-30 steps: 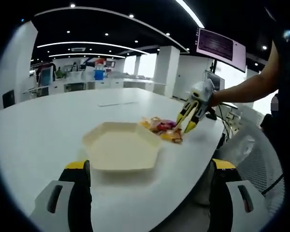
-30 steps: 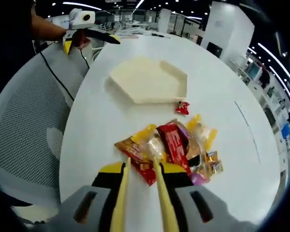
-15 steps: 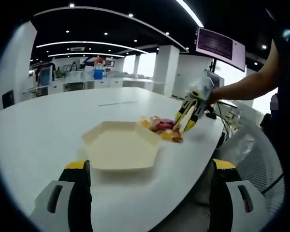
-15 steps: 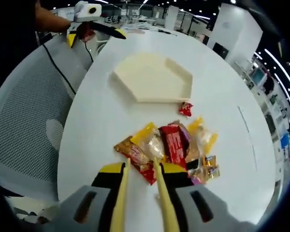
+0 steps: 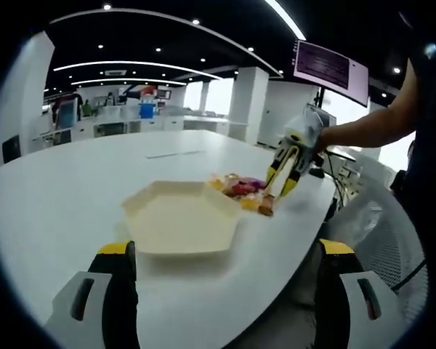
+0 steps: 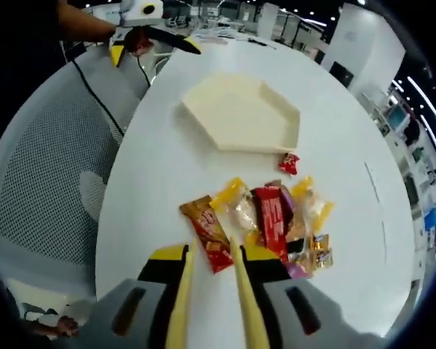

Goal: Place the target food into the container with the food tongs after gripping and lifting it, then release it inside without dropping or visibly crushing the food.

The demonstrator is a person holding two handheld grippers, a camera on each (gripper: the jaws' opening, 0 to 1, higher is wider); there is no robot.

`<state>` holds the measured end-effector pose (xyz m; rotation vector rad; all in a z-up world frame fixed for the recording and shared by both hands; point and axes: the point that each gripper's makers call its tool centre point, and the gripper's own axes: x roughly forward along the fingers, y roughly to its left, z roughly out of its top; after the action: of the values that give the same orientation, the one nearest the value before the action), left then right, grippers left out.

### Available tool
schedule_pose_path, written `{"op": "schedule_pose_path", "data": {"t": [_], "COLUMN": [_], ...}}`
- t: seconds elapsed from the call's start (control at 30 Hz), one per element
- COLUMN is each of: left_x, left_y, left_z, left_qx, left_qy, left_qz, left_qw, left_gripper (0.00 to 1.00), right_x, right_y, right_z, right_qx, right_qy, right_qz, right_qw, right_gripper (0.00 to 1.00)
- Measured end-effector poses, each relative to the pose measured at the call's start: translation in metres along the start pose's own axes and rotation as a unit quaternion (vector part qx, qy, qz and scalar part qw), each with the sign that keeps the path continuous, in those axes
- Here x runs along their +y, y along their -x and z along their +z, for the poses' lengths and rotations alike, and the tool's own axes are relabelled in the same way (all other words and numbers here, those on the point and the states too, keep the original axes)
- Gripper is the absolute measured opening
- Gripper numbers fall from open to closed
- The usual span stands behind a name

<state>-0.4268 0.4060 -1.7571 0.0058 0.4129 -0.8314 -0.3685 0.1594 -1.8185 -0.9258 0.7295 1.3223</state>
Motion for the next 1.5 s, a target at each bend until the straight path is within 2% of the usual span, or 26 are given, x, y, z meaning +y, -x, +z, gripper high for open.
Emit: {"op": "schedule_pose_path", "data": {"t": [0.1, 0.2, 0.23, 0.3, 0.33, 0.37, 0.47, 0.5, 0.6, 0.87, 0.97, 1.27, 1.5], "left_x": [0.000, 0.000, 0.000, 0.000, 0.000, 0.000, 0.001, 0.001, 0.001, 0.002, 0.007, 0.011, 0.013], "left_y": [0.000, 0.000, 0.000, 0.000, 0.000, 0.000, 0.000, 0.000, 0.000, 0.000, 0.000, 0.001, 0.002], "left_z": [-0.001, -0.001, -0.001, -0.001, -0.001, -0.001, 0.000, 0.000, 0.000, -0.001, -0.003, -0.004, -0.004], "left_qx": [0.002, 0.002, 0.002, 0.002, 0.002, 0.002, 0.001, 0.000, 0.000, 0.001, 0.007, 0.013, 0.013], "left_qy": [0.000, 0.001, 0.001, 0.002, 0.002, 0.002, 0.003, 0.002, 0.003, 0.002, 0.004, -0.028, -0.028], "left_qz": [-0.001, 0.000, 0.000, 0.000, 0.000, 0.000, 0.000, 0.000, 0.001, 0.001, 0.012, 0.029, 0.033], "left_qw": [1.0000, 1.0000, 1.0000, 1.0000, 1.0000, 1.0000, 1.0000, 1.0000, 1.0000, 1.0000, 0.9999, 0.9991, 0.9990], "left_gripper": [1.00, 1.00, 1.00, 1.00, 1.00, 1.00, 1.00, 1.00, 1.00, 1.00, 1.00, 1.00, 1.00], "right_x": [-0.003, 0.002, 0.000, 0.001, -0.001, 0.001, 0.002, 0.005, 0.006, 0.003, 0.000, -0.019, -0.028], "right_y": [-0.005, -0.013, -0.015, -0.017, -0.016, -0.015, -0.014, -0.013, -0.012, 0.001, 0.007, 0.027, 0.037], "right_z": [0.002, -0.002, -0.002, -0.005, -0.003, -0.007, -0.008, -0.008, -0.007, 0.002, 0.005, 0.017, 0.026], "right_qx": [-0.001, 0.013, 0.015, 0.018, 0.010, 0.019, 0.019, 0.022, 0.019, 0.006, 0.006, 0.000, -0.001], "right_qy": [0.010, 0.020, 0.028, 0.017, 0.001, -0.013, -0.047, -0.072, -0.076, -0.095, -0.104, -0.115, -0.116], "right_qz": [0.005, 0.019, 0.014, 0.017, 0.015, 0.018, 0.014, 0.016, 0.014, 0.005, 0.002, -0.026, -0.040], "right_qw": [0.9999, 0.9995, 0.9994, 0.9995, 0.9998, 0.9996, 0.9986, 0.9970, 0.9968, 0.9955, 0.9945, 0.9930, 0.9924], "right_gripper": [0.28, 0.28, 0.28, 0.26, 0.26, 0.25, 0.23, 0.22, 0.21, 0.22, 0.22, 0.22, 0.22]}}
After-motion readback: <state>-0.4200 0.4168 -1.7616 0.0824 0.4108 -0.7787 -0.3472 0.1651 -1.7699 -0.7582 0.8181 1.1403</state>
